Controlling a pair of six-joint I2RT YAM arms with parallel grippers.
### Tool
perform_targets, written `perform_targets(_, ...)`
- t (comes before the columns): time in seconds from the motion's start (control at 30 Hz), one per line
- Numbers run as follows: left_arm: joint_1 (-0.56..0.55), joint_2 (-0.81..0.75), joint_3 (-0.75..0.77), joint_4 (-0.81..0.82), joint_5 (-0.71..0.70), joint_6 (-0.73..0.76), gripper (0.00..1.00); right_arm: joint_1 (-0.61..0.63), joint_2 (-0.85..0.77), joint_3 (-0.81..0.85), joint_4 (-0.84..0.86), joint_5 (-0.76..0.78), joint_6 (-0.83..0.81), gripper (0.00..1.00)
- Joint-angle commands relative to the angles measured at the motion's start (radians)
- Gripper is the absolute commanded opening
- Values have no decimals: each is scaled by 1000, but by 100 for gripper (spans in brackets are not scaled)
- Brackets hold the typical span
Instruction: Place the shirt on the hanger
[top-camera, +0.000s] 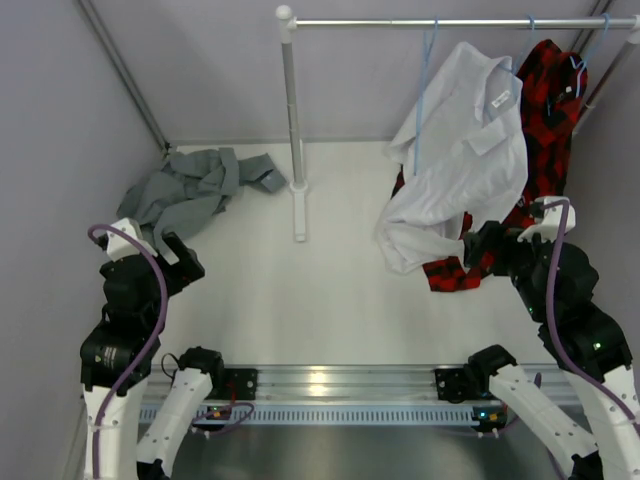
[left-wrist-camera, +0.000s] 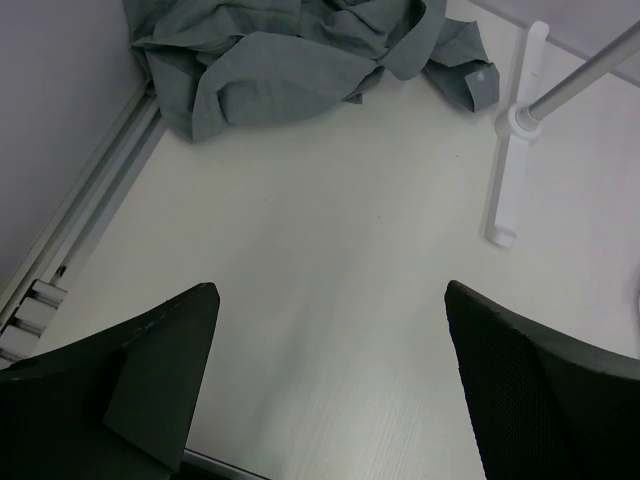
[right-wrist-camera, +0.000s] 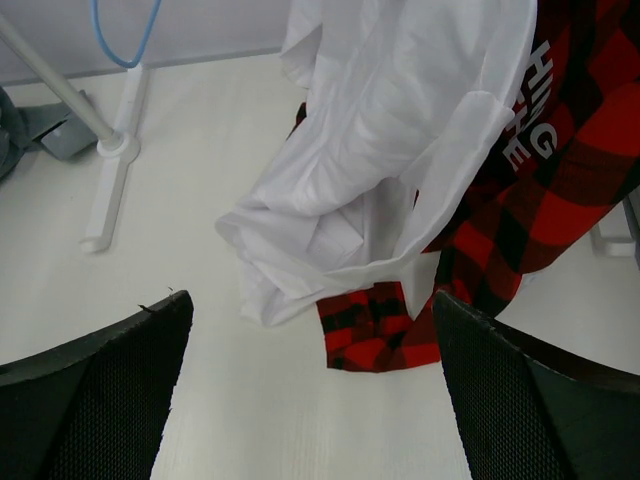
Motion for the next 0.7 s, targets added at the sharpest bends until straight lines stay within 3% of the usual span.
perform_targets(0.0, 6, 3, -2, -3, -30, -12, 98, -13, 14, -16, -1, -6, 9, 99)
perform_targets(0.17, 6, 0, -8, 8, -59, -67, 98, -13, 28, -21, 13, -67, 26, 99)
perform_targets(0.3, 6, 63, -17, 83, 25, -144, 98, -13, 28, -79, 90, -164, 58, 100)
perform_targets(0.43, 6, 284, 47, 152, 34, -221, 98, -13, 42, -122, 141, -256, 101, 99)
perform_targets(0.67, 8, 858, 309, 252, -94, -233, 98, -11, -1, -148, 141, -305, 74, 99)
